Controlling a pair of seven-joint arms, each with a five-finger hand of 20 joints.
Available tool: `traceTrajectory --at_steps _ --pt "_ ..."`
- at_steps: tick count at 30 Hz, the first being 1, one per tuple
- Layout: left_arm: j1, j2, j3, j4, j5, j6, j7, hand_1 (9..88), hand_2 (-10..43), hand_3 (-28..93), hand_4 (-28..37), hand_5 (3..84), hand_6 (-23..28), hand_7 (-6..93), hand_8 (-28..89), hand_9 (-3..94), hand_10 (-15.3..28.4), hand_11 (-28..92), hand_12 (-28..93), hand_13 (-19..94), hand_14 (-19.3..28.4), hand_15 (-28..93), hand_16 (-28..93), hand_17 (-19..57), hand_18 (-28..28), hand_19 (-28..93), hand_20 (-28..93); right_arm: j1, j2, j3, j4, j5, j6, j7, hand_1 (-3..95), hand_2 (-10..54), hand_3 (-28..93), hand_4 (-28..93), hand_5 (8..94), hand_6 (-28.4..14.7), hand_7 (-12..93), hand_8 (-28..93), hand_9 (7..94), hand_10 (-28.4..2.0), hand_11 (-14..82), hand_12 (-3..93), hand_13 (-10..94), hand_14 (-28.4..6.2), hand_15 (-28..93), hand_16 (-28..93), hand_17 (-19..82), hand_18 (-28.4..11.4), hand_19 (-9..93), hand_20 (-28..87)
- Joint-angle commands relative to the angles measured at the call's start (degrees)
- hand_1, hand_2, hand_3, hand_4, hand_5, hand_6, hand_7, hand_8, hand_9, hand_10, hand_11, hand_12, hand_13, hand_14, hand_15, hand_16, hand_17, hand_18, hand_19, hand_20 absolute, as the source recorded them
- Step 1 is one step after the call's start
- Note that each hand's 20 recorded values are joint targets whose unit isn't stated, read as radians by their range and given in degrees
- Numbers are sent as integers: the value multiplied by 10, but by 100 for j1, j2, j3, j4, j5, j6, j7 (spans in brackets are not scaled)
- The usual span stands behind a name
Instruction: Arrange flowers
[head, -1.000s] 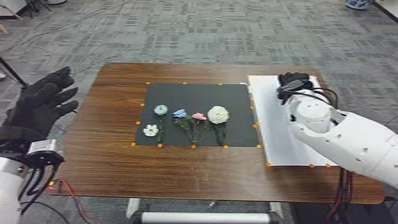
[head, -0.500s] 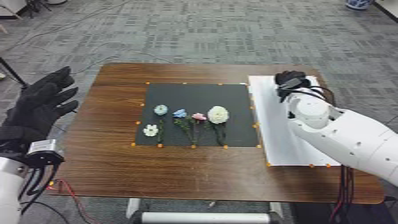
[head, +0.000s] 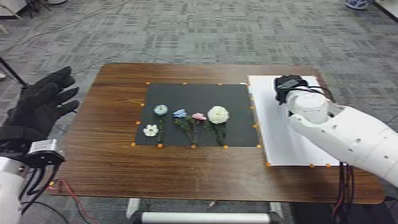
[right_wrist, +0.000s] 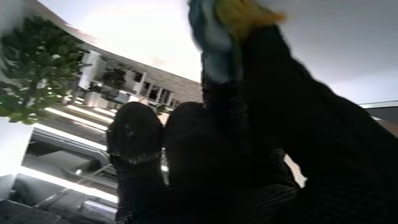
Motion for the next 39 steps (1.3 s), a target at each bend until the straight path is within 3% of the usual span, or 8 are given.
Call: traceTrajectory --at_steps 1,6,10,26,31,34,37,39 --pt "45 -40 -33 -43 -4 -1 3 244 -39 699 -281 218 13 158 -76 165 95 146 197 60 128 346 -32 -137 197 385 85 -946 571 635 -1596 -285 1039 -373 534 -95 842 -283 725 26 472 -55 854 -32 171 434 745 -28 853 293 444 -191 932 600" --pt "17 -65 1 -37 -4 -8 -25 244 -38 698 -280 219 13 158 -76 165 95 147 197 60 128 347 -32 -137 197 384 85 -1603 494 999 -2351 -497 1550 -683 535 -95 847 -283 738 25 464 -68 865 -35 168 428 752 -29 854 295 450 -195 932 607" --pt "-35 -56 39 -21 -5 -15 -37 243 -38 698 -281 218 13 156 -76 165 95 147 197 60 128 345 -32 -137 197 384 86 -1732 226 842 -2375 -743 1918 -646 534 -95 849 -283 737 26 467 -65 866 -34 165 430 756 -28 856 296 454 -195 932 616" --pt "-85 -35 36 3 -13 -13 -69 243 -38 699 -281 218 13 157 -75 165 95 149 197 60 128 347 -31 -137 197 384 86 -2371 96 1137 -2550 -910 1386 -743 517 -95 871 -283 728 32 477 -52 866 -35 160 432 755 -29 858 304 455 -196 932 629" --pt "-88 -31 35 5 -8 -38 -58 243 -38 700 -281 218 12 157 -75 165 95 148 196 60 129 348 -31 -137 197 384 85 -2528 188 1298 -2669 -849 1295 -719 464 -95 827 -283 695 28 479 -25 843 -32 153 432 745 -30 860 310 448 -194 932 635" --pt "-52 -38 3 0 -11 -42 -57 242 -38 700 -282 219 13 157 -75 166 95 148 196 60 129 347 -32 -137 197 384 85 -2599 214 1390 -2706 -771 1289 -669 437 -95 773 -283 673 25 467 -25 822 -31 144 428 738 -30 862 311 443 -193 932 637" --pt "-73 -30 16 19 -10 -47 -66 243 -38 700 -282 219 12 158 -75 166 95 147 196 61 129 348 -32 -137 198 384 85 -2615 209 1402 -2668 -751 1373 -589 648 -95 327 -283 665 21 458 -14 790 -40 211 376 731 -31 865 309 437 -190 932 637" --pt "-76 -21 24 18 -12 -54 -65 243 -38 700 -282 218 12 158 -75 167 95 149 196 61 129 348 -32 -137 197 384 86 -2661 220 1471 -2698 -692 1309 -583 694 -91 206 -283 665 21 449 -5 767 -50 274 322 725 -30 867 311 430 -187 932 640"
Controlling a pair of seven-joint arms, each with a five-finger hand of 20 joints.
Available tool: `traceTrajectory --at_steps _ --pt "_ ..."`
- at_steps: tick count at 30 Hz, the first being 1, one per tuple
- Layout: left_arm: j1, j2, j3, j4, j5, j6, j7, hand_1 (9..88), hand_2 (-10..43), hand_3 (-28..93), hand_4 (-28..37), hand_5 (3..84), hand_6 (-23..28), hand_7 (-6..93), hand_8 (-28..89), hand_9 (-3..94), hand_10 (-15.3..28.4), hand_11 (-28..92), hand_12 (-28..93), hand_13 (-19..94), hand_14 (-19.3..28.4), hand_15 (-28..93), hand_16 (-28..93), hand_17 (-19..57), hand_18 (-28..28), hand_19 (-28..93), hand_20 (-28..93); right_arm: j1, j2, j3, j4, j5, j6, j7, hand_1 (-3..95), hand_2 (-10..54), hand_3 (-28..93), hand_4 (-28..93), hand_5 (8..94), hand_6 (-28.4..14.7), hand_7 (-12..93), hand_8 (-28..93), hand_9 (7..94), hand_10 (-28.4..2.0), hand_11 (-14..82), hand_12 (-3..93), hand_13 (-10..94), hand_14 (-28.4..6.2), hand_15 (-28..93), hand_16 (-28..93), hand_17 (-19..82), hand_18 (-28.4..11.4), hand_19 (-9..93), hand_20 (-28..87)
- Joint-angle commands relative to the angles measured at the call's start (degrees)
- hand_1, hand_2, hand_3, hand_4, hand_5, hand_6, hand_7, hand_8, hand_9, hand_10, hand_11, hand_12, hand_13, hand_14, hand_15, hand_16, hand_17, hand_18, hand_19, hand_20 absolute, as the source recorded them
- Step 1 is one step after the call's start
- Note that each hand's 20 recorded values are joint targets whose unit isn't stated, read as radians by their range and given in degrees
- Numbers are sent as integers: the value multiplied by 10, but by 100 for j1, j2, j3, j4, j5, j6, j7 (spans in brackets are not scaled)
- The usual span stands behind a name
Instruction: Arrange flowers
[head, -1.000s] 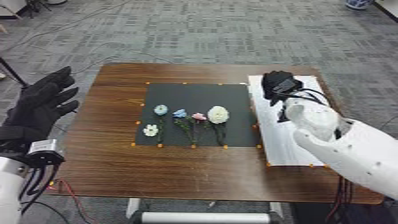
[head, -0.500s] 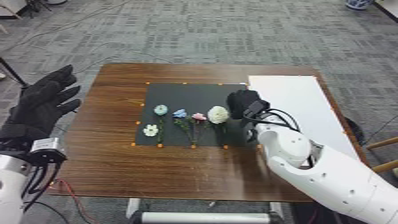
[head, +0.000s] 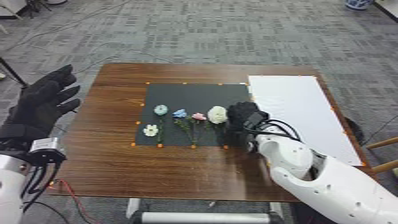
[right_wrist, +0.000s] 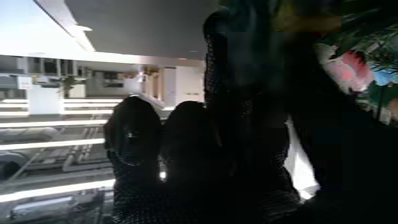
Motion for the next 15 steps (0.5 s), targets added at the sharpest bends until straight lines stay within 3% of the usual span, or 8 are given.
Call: traceTrajectory --at_steps 1,7,10,13,15 --pt "20 -10 -31 18 -7 -59 -37 243 -37 699 -282 219 12 158 -75 168 95 149 196 61 129 348 -32 -137 197 384 86 -92 84 104 -48 80 87 121 692 -90 203 -283 665 20 449 -8 762 -53 287 312 726 -31 867 311 430 -189 932 641" --pt "10 6 -19 24 -13 -65 -46 243 -37 698 -281 219 12 158 -76 168 97 150 194 60 129 349 -32 -137 198 384 86 40 107 -66 -41 202 580 302 609 -94 319 -283 662 17 427 -5 744 -65 327 259 729 -34 866 304 434 -195 932 638" --pt "24 -4 -6 20 -12 -83 -39 242 -37 700 -281 219 13 158 -76 168 96 150 194 60 129 348 -32 -137 197 383 85 13 54 13 -53 390 844 266 497 -95 493 -283 654 20 394 -21 729 -70 335 237 729 -36 867 304 435 -196 932 641" --pt "19 -6 6 24 -17 -82 -46 243 -37 699 -282 219 12 157 -76 167 97 150 193 60 128 347 -32 -137 197 384 86 -21 19 106 -104 630 1145 272 435 -95 585 -283 645 21 381 -152 702 -78 329 234 726 -39 866 307 434 -198 932 645" --pt "21 -11 -6 20 -16 -84 -55 243 -37 700 -282 219 12 158 -76 168 96 150 193 60 128 346 -32 -137 198 384 86 -51 9 179 -131 799 1302 214 411 -95 608 -283 639 18 377 -172 694 -84 327 233 724 -41 865 307 434 -198 932 647"
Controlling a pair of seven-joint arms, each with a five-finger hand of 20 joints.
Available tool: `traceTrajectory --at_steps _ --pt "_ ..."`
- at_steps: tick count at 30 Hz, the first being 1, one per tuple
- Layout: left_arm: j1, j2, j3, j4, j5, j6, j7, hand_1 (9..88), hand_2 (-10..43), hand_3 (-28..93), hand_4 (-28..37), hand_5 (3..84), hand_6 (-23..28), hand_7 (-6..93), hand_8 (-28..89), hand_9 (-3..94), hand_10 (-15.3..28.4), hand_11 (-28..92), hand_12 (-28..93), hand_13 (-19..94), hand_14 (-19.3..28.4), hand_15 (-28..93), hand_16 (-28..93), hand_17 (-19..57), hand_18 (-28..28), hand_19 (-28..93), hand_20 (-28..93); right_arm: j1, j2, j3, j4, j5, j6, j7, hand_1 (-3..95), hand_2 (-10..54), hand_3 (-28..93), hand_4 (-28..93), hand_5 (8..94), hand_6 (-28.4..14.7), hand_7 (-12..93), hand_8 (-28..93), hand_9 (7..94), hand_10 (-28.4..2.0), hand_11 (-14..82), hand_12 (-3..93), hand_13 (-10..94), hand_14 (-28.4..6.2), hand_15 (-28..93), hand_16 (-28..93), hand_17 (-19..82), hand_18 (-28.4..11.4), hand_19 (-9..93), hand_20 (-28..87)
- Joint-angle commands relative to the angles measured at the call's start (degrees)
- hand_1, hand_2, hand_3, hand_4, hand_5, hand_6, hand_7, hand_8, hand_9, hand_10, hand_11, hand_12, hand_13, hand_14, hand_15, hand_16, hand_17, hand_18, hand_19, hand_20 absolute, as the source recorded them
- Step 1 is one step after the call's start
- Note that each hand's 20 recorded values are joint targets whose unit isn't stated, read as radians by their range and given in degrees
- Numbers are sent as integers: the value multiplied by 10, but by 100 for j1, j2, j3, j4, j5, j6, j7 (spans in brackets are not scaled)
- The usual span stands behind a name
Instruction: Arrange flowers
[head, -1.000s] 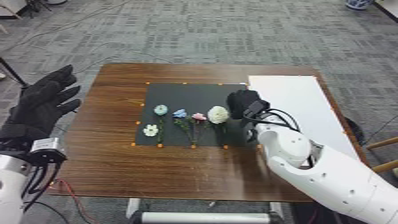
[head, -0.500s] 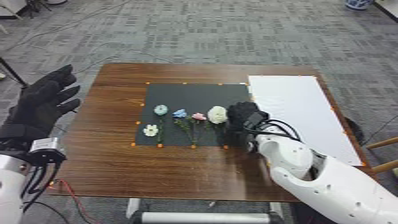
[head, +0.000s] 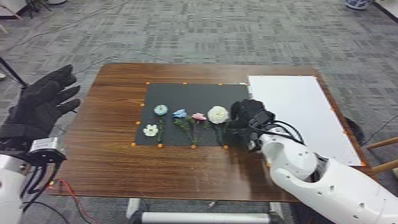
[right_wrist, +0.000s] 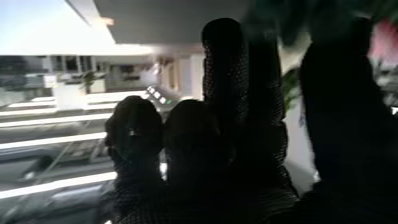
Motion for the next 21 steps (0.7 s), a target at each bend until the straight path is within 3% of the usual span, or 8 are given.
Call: traceTrajectory --at_steps 1,3,6,8,9,12,17,21 --pt "25 -32 -10 4 -13 -62 -50 243 -37 699 -282 219 12 157 -76 167 96 150 193 61 128 346 -32 -137 198 384 86 -44 -85 300 -146 465 511 -33 402 -95 621 -283 633 15 373 -172 690 -85 326 233 723 -42 864 307 433 -197 932 647" --pt "38 -44 -16 -4 -9 -52 -50 243 -37 699 -282 218 12 159 -75 167 96 148 193 61 129 347 -32 -137 198 384 86 -156 -82 488 -181 598 572 -100 376 -95 648 -283 617 10 362 -171 680 -88 323 232 720 -44 863 306 429 -198 932 647" --pt "43 -67 -2 -12 -10 -38 -58 243 -37 699 -282 218 12 159 -75 168 96 148 194 61 129 348 -32 -137 198 384 86 -486 -37 962 -370 721 325 75 275 -53 812 -280 601 4 350 -163 671 -93 318 229 713 -50 858 302 420 -199 932 636" --pt "53 -83 -1 -17 -4 -35 -64 243 -36 699 -282 218 12 159 -76 167 96 148 194 61 128 348 -32 -138 198 385 86 -711 46 1219 -437 391 60 190 366 -19 872 -247 583 -9 348 -37 683 -84 246 297 711 -52 857 297 418 -199 932 628" --pt "52 -82 -5 -13 -8 -37 -64 243 -36 699 -282 218 12 158 -76 167 96 148 194 61 128 348 -32 -138 198 385 86 -759 121 1231 -437 101 -20 261 413 -9 899 -226 583 -9 339 -31 692 -78 205 324 710 -52 856 297 418 -199 932 626" --pt "75 -89 -34 -23 -10 -15 -72 243 -36 698 -282 218 12 158 -76 168 96 148 194 61 129 349 -32 -137 198 385 86 -1023 302 1462 -489 -125 -524 30 471 73 931 -167 671 36 297 -146 718 -64 211 270 694 -42 823 372 392 -198 932 570" --pt "88 -99 -55 -38 -14 -10 -59 243 -37 699 -281 219 12 157 -75 168 97 149 194 61 129 347 -33 -137 198 385 86 -1328 516 1661 -532 -192 -959 -768 476 113 932 -158 747 58 247 -168 743 -51 220 193 678 -47 812 382 363 -205 932 529" --pt "123 -105 -82 -54 -7 -9 -42 243 -37 699 -281 218 12 158 -75 168 97 148 194 61 129 348 -32 -137 198 385 85 -1289 656 1516 -561 -227 -860 -1007 473 119 932 -152 763 64 238 -166 755 -49 211 182 677 -48 812 378 361 -206 932 527"
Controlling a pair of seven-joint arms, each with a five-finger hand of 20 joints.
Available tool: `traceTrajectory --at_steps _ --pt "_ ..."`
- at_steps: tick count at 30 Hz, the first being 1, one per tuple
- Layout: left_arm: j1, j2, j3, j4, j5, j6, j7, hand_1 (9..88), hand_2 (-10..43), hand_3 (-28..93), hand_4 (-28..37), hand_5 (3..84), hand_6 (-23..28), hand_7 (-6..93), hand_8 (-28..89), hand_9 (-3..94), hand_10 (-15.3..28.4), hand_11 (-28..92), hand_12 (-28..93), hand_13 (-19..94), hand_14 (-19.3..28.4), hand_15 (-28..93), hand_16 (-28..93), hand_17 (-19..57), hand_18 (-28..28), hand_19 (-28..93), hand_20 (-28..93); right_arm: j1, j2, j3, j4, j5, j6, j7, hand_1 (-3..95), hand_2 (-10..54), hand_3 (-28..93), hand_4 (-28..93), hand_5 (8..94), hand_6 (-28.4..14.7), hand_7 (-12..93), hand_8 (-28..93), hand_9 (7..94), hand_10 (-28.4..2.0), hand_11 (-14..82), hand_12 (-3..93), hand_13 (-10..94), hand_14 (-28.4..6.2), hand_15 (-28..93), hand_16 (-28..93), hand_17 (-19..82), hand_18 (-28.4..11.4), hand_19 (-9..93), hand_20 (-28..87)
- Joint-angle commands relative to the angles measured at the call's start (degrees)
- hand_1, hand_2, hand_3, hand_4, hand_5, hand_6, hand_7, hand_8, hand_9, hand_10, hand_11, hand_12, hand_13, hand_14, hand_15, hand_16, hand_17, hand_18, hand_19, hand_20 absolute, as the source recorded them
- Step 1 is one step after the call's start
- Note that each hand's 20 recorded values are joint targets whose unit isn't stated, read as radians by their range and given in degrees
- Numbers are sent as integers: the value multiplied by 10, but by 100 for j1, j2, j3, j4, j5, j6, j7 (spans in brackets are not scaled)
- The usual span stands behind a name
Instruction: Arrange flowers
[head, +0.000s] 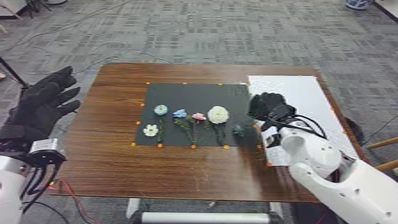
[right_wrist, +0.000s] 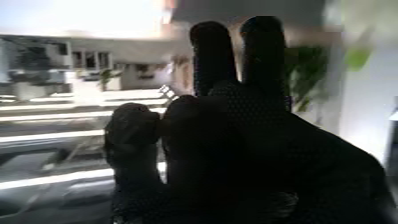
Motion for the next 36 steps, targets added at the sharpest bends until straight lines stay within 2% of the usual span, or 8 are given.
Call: traceTrajectory --at_steps 1,8,18,24,27,31,33,36 --pt "77 -61 -59 -45 -5 3 -14 243 -37 699 -282 219 12 158 -75 168 97 148 194 61 129 348 -32 -137 198 384 85 -151 371 -206 -61 177 169 -635 471 120 932 -147 765 64 237 -166 758 -49 211 181 679 -49 811 376 361 -207 932 526" --pt "73 -48 -48 -30 -7 -2 -17 243 -36 698 -282 219 13 157 -75 168 96 149 194 61 129 348 -32 -137 197 383 84 -68 420 -241 -65 193 150 -815 454 123 932 -98 789 67 241 -166 785 -49 215 182 695 -49 816 375 376 -213 932 531" --pt "11 -19 6 4 -8 -7 -35 243 -36 699 -282 218 13 156 -74 168 97 149 194 61 129 348 -33 -137 197 384 85 123 143 -427 33 312 161 -941 448 122 932 -108 783 71 242 -166 776 -44 213 182 701 -47 819 372 381 -209 932 542" --pt "60 -41 -23 -19 -8 -7 -33 242 -37 699 -282 219 13 155 -74 167 96 148 194 61 129 347 -33 -137 197 384 85 35 131 -373 12 224 83 -898 443 118 932 -111 778 71 241 -166 773 -42 213 180 702 -47 820 371 385 -208 932 549" --pt "116 -68 -66 -48 -4 1 -19 242 -36 700 -282 218 13 156 -74 167 96 148 194 60 129 348 -32 -138 197 384 85 -120 183 -69 -32 150 -35 -791 438 100 932 -108 758 66 251 -166 756 -45 211 189 703 -48 819 373 389 -208 932 563" --pt "140 -80 -112 -58 1 18 -12 243 -36 699 -282 219 13 156 -74 167 96 147 194 61 128 347 -33 -137 197 384 85 -573 322 644 -222 406 33 -572 450 5 932 -99 665 62 248 -169 700 -69 217 185 684 -42 808 391 380 -210 932 555" --pt "146 -86 -129 -62 -11 26 -15 243 -36 700 -282 219 13 156 -74 168 96 147 194 60 129 347 -32 -137 198 385 85 -861 294 1174 -326 587 -124 -591 449 -30 932 -114 631 57 246 -166 676 -76 220 184 666 -42 805 395 371 -206 932 574" --pt "134 -93 -132 -58 -4 15 -46 244 -36 699 -282 219 13 156 -75 168 96 147 194 61 129 347 -33 -137 198 384 85 -1360 264 1898 -474 1164 248 -619 427 -42 932 -123 614 48 256 -164 642 -83 227 192 645 -46 803 393 359 -207 929 580"
